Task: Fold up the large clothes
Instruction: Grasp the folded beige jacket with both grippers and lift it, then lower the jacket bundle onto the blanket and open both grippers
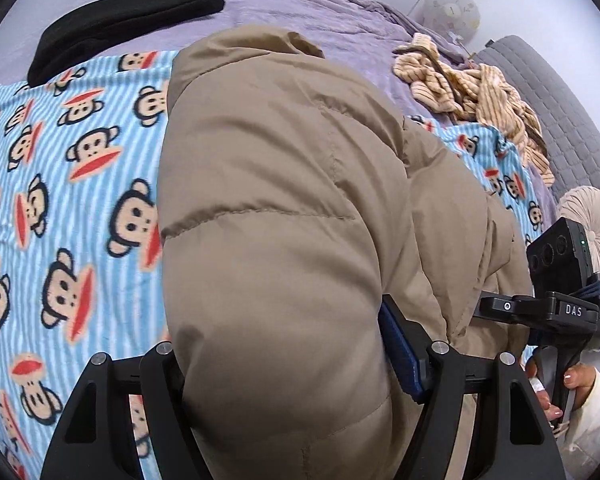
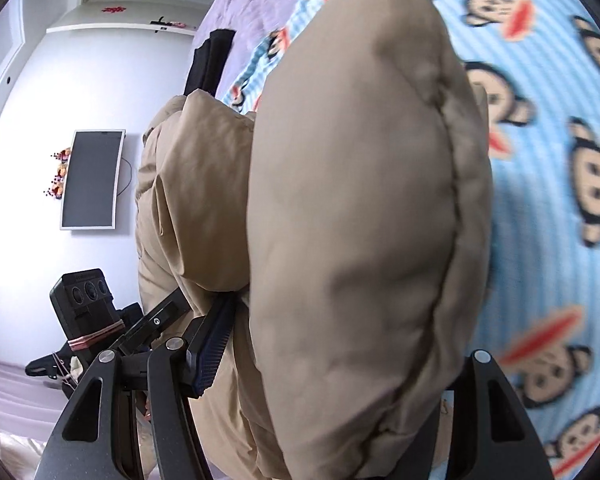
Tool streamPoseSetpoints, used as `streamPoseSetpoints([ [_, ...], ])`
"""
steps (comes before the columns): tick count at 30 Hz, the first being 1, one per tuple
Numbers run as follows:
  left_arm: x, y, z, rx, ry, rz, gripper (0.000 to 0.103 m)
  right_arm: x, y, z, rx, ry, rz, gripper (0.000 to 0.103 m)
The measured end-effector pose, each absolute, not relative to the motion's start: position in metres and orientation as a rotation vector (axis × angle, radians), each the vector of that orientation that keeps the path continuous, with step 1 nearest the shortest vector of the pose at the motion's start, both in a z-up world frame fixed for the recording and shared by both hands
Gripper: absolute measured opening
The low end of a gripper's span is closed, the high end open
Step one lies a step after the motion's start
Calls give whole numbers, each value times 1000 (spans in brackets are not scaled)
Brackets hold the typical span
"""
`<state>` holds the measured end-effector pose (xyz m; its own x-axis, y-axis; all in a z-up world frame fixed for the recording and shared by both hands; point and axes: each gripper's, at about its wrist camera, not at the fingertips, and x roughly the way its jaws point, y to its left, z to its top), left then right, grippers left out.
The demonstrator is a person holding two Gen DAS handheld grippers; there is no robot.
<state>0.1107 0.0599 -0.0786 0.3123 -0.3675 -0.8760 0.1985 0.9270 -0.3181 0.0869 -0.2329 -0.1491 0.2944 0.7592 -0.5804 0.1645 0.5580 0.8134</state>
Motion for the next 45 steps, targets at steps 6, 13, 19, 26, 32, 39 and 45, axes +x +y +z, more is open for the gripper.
streamPoseSetpoints([
  [6, 127, 93, -120, -192, 1245, -310, 82, 109, -209, -165, 848, 1291, 469, 65],
  [13, 128, 86, -136, -179, 1247, -288, 90, 94, -248, -194, 866, 1357, 351, 73],
  [19, 128, 88, -135, -186, 1254, -296, 90, 79, -257, -156, 663, 1364, 232, 73],
  [26, 129, 89, -135, -190, 1254, -296, 90, 44, -303, -101, 603, 1239, 108, 74],
  [32, 123, 98, -98, -140, 1156, -206, 90, 47, -250, -65, 536, 1214, 109, 73],
  [39, 167, 104, -67, -98, 1014, -197, 90, 58, -220, -48, 479, 1139, 145, 45],
  [45, 193, 52, -107, -8, 1094, -211, 90, 83, -187, -53, 376, 1122, 181, 44],
])
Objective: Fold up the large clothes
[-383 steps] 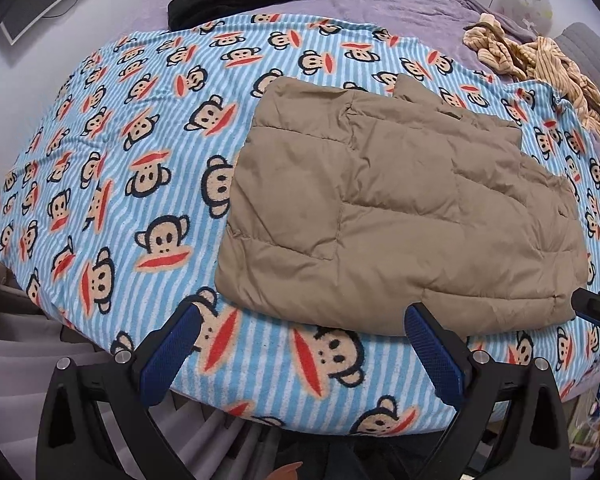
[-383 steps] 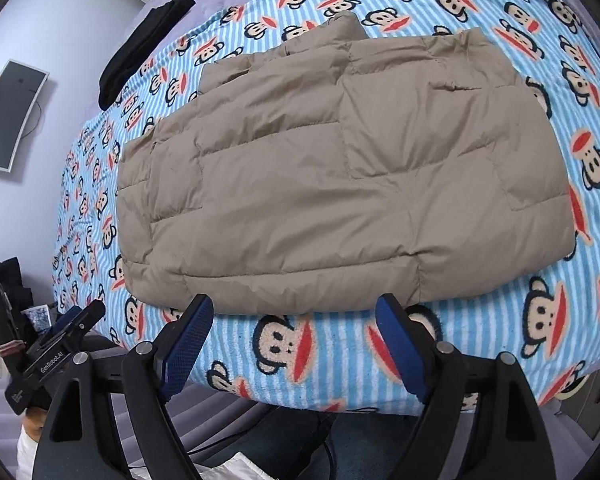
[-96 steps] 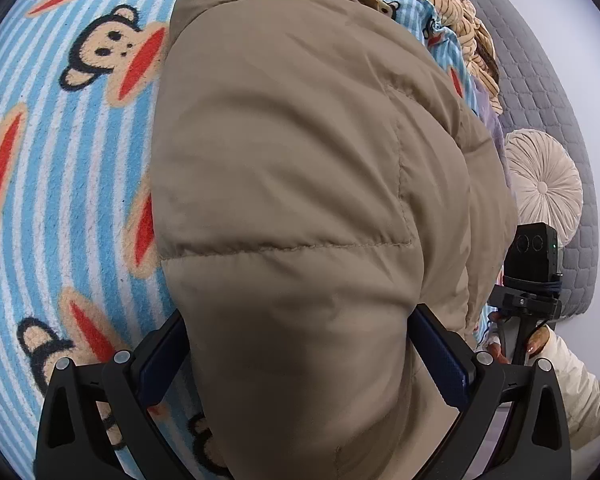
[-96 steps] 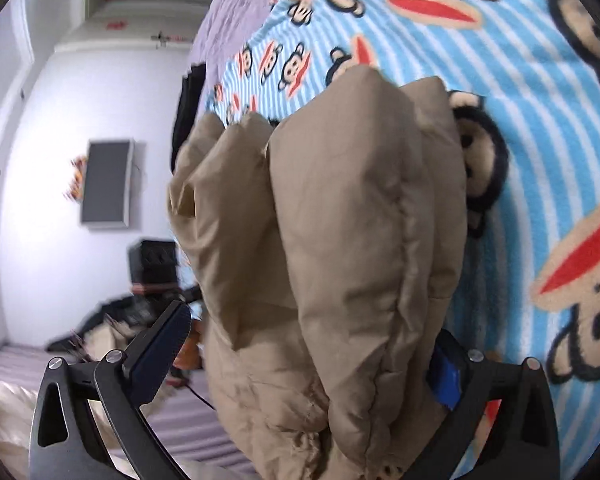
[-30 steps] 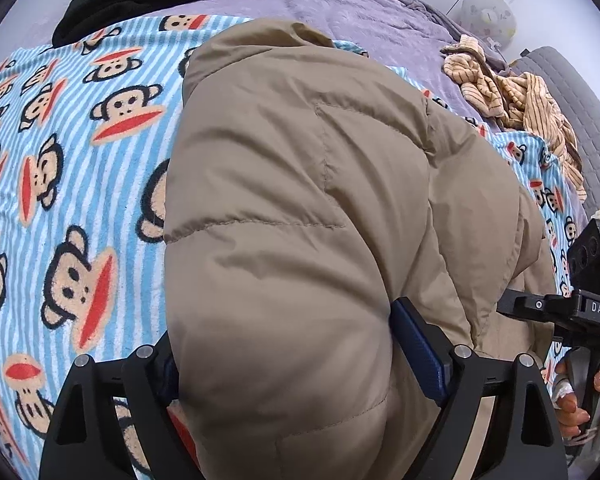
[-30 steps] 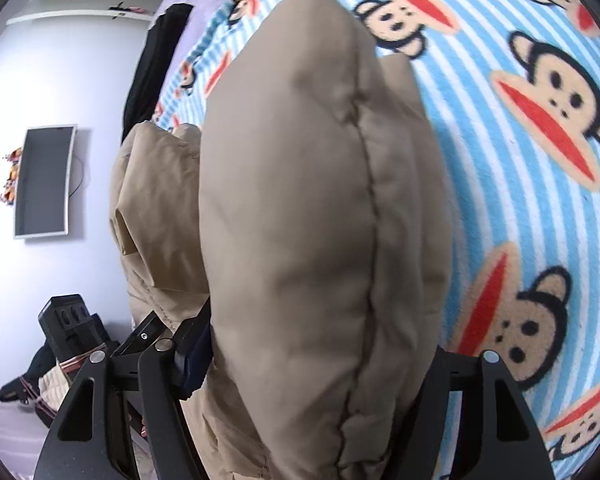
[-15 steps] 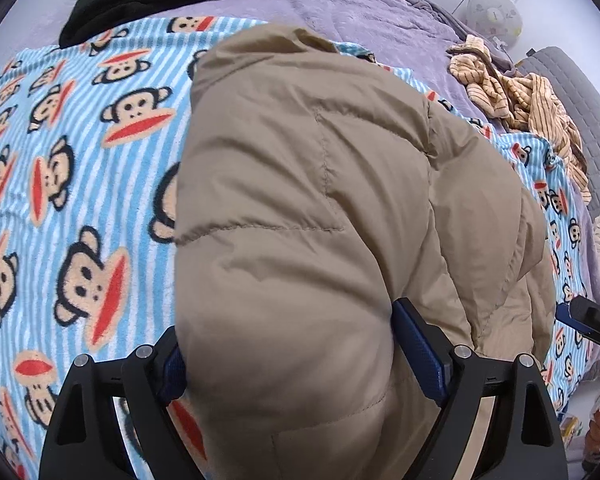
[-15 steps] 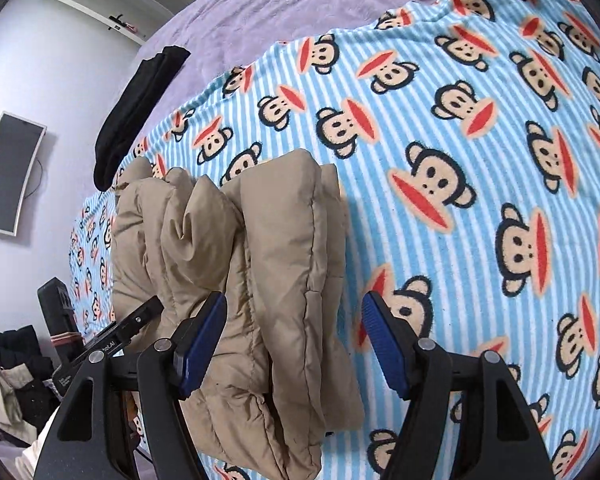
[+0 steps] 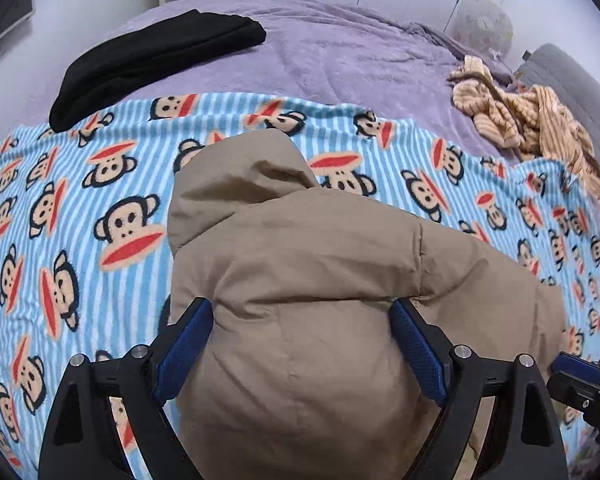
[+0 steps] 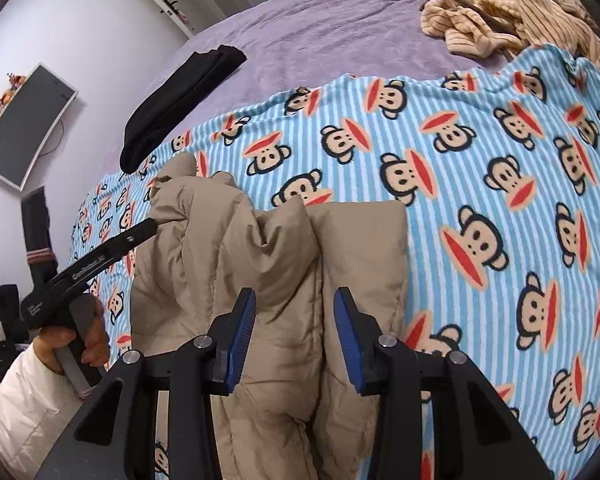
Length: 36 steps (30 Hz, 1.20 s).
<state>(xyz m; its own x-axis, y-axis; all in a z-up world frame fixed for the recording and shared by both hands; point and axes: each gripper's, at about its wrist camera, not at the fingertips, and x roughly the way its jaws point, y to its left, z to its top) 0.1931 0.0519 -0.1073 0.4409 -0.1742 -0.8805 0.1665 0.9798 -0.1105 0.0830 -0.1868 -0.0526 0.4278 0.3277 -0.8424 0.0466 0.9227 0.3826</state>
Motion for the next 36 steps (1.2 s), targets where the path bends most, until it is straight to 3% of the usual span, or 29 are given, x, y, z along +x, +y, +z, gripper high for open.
streamPoseSetpoints([
  [8, 193, 13, -127, 79, 1099, -186, 95, 100, -198, -134, 453, 1263, 44, 42],
  [15, 194, 15, -130, 86, 1110, -184, 96, 112, -193, -153, 378, 1268, 45, 42],
  [29, 117, 51, -80, 126, 1137, -214, 95, 91, -191, -116, 384, 1281, 25, 46],
  [36, 64, 66, -69, 118, 1176, -235, 95, 41, -186, -81, 384, 1260, 24, 57],
])
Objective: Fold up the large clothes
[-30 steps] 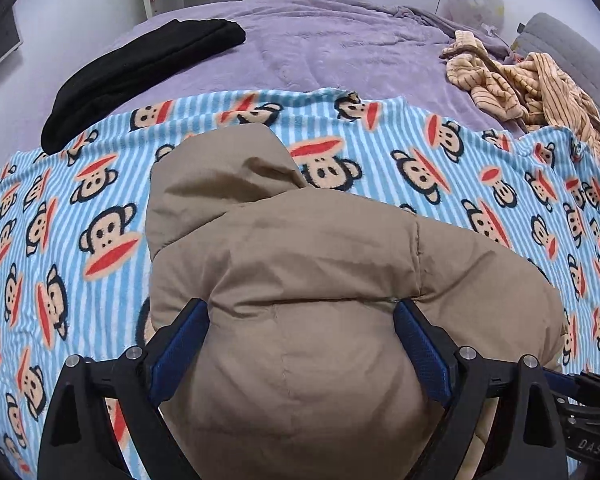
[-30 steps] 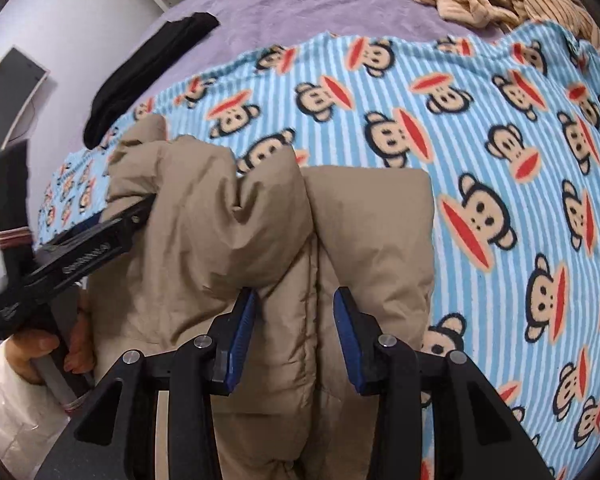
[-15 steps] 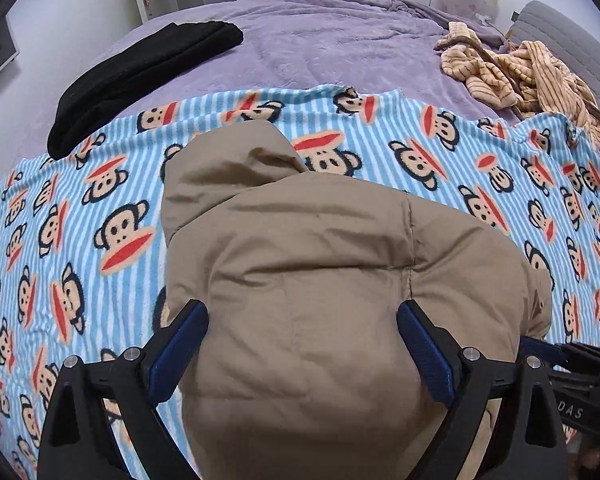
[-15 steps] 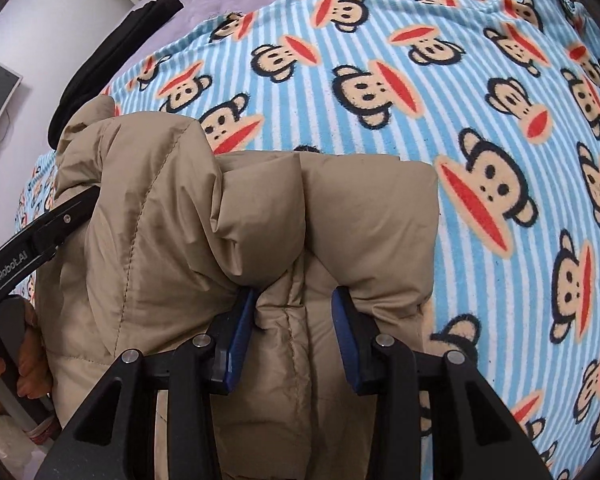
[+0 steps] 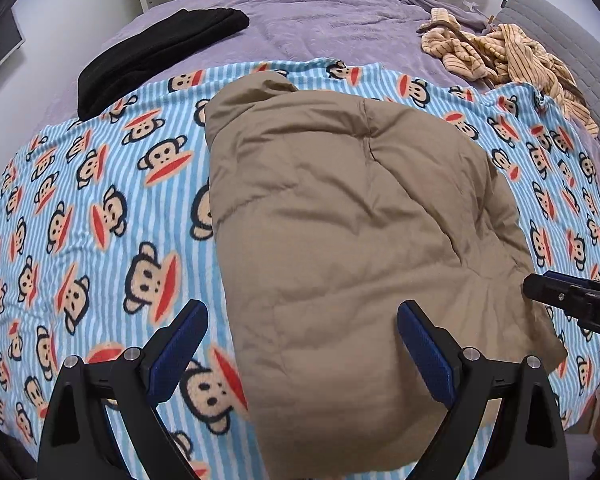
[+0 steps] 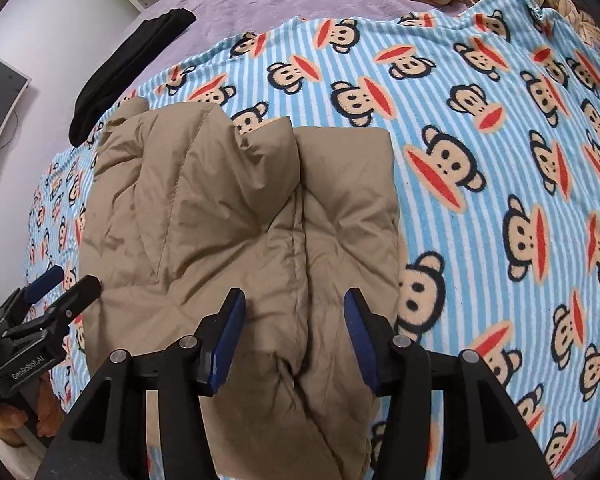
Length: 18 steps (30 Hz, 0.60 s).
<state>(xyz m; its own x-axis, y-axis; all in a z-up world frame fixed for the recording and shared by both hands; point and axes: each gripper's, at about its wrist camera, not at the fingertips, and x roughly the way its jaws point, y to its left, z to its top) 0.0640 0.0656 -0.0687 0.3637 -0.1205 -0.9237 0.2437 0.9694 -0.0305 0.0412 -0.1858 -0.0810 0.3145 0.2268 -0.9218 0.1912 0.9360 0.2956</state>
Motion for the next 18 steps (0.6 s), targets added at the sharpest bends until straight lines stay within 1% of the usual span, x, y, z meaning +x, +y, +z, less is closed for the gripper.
streamPoseSetpoints([
  [5, 36, 68, -54, 95, 1186, -245, 95, 3, -184, -67, 407, 1273, 11, 62],
  [9, 19, 72, -38, 70, 1177, -210, 96, -18, -183, -54, 421, 1278, 12, 71],
  [11, 11, 76, -29, 55, 1158, -181, 99, -25, -182, -47, 410, 1276, 18, 72],
  [12, 7, 77, -23, 54, 1140, -162, 101, -27, -182, -42, 401, 1271, 20, 75],
  [13, 5, 78, -19, 59, 1127, -145, 101, -29, -182, -39, 395, 1263, 24, 79],
  [14, 1, 79, -14, 63, 1116, -125, 101, -32, -181, -34, 388, 1250, 27, 81],
  [18, -13, 83, 3, 48, 1104, -92, 102, -41, -183, -17, 366, 1212, 21, 82],
])
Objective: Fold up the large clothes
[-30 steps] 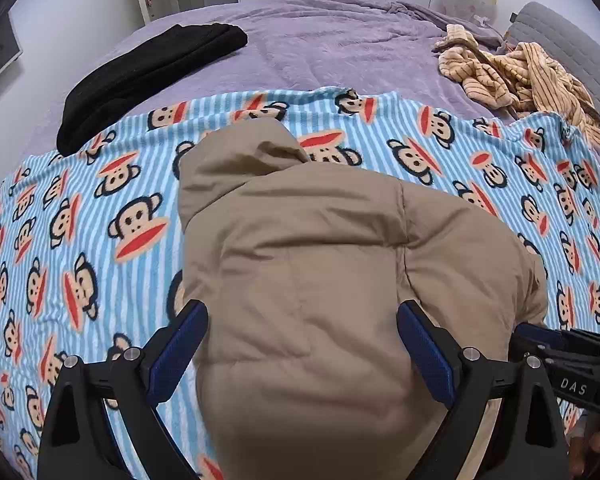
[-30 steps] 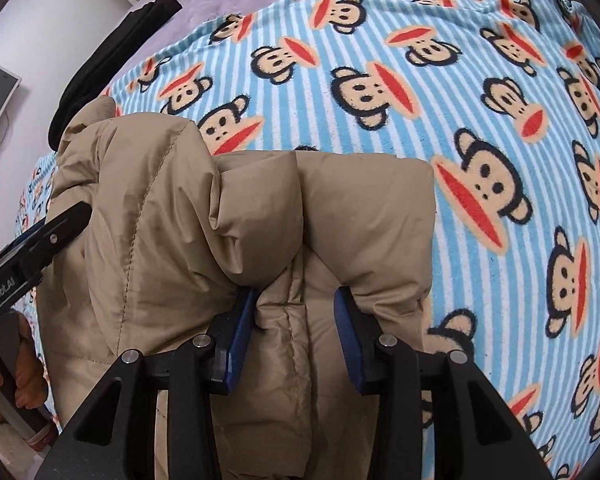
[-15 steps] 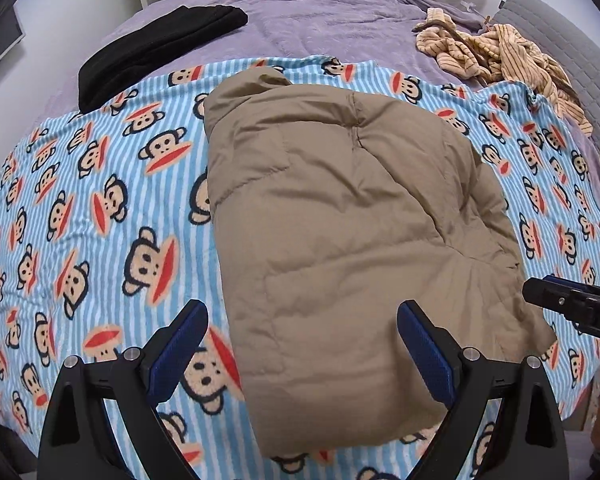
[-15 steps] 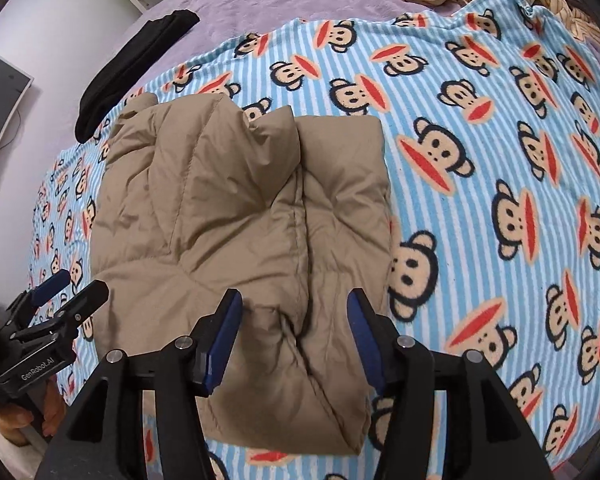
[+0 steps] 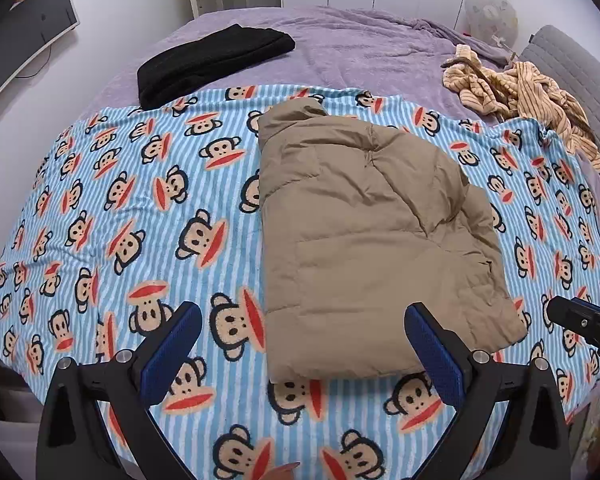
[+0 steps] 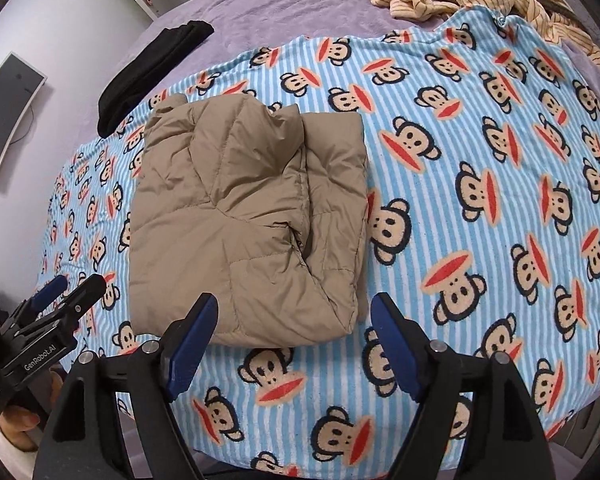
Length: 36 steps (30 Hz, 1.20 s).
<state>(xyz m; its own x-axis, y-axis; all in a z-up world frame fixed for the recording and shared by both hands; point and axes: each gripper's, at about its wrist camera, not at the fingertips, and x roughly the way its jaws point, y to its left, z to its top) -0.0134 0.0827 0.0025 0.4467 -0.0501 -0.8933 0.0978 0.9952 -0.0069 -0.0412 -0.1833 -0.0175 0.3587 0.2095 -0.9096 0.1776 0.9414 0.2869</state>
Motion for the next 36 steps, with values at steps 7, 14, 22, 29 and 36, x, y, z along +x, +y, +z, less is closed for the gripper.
streamPoseSetpoints([
  [7, -36, 82, 30, 53, 1060, -47, 102, -61, -185, 13, 302, 1122, -10, 85],
  [14, -54, 81, 52, 73, 1011, -34, 102, -69, -180, 37, 239, 1051, -55, 87],
  [22, -64, 90, 68, 48, 987, -15, 102, -79, -168, 53, 219, 1013, -45, 87],
  [29, -71, 97, 73, 32, 980, 1, 102, -83, -165, 60, 210, 999, -44, 87],
  [36, -73, 97, 75, 36, 978, 4, 102, -83, -164, 61, 209, 1000, -38, 87],
])
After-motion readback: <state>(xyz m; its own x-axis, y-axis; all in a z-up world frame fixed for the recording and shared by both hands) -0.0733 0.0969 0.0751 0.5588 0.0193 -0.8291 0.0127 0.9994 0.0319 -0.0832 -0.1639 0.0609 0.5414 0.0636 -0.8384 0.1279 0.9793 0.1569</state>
